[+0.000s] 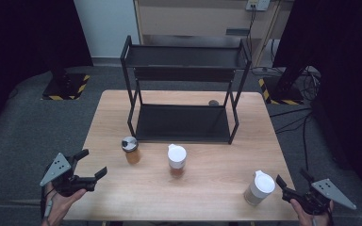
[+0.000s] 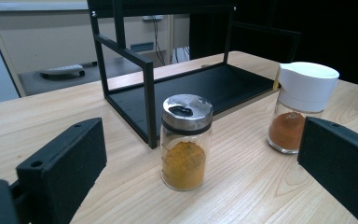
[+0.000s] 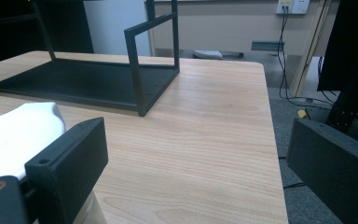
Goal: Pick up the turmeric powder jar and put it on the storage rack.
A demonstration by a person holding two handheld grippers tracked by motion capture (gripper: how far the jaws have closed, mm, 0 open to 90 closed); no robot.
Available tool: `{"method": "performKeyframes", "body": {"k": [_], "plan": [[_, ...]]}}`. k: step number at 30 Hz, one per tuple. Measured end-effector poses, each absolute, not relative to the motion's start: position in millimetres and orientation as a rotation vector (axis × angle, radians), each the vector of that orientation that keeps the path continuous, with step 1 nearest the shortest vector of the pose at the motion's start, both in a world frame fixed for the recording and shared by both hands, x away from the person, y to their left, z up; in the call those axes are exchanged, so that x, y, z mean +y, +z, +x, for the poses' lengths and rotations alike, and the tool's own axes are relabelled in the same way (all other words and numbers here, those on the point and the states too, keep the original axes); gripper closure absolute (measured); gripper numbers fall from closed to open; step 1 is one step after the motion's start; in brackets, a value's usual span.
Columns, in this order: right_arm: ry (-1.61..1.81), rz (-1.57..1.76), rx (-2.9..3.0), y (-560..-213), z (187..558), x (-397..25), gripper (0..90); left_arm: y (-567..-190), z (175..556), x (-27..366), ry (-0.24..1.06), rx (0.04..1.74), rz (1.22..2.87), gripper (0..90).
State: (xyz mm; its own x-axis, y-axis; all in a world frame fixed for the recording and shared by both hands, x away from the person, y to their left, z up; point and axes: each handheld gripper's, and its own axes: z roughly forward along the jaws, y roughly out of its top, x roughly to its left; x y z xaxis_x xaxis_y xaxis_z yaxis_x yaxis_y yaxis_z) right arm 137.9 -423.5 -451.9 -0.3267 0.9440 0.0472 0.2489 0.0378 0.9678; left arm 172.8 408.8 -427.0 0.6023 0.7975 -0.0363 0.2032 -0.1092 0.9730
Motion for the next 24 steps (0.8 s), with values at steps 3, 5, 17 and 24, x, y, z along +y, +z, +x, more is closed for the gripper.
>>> {"method": "performKeyframes", "body": {"k": [3, 5, 17, 24], "plan": [[1.327, 1.223, 1.654, -452, 138, -424, 5.3, -422, 179, 410, 0.611, 0.842, 1.649, 0.1], [1.327, 1.222, 1.653, -452, 138, -424, 5.4, -420, 182, 410, 0.6, 0.837, 1.653, 0.1], [1.326, 1.218, 1.658, -452, 138, -423, 5.6, -412, 212, 414, 0.53, 0.83, 1.661, 0.2], [1.327, 1.218, 1.658, -452, 139, -423, 5.7, -408, 226, 408, 0.516, 0.812, 1.7, 0.2]]}}
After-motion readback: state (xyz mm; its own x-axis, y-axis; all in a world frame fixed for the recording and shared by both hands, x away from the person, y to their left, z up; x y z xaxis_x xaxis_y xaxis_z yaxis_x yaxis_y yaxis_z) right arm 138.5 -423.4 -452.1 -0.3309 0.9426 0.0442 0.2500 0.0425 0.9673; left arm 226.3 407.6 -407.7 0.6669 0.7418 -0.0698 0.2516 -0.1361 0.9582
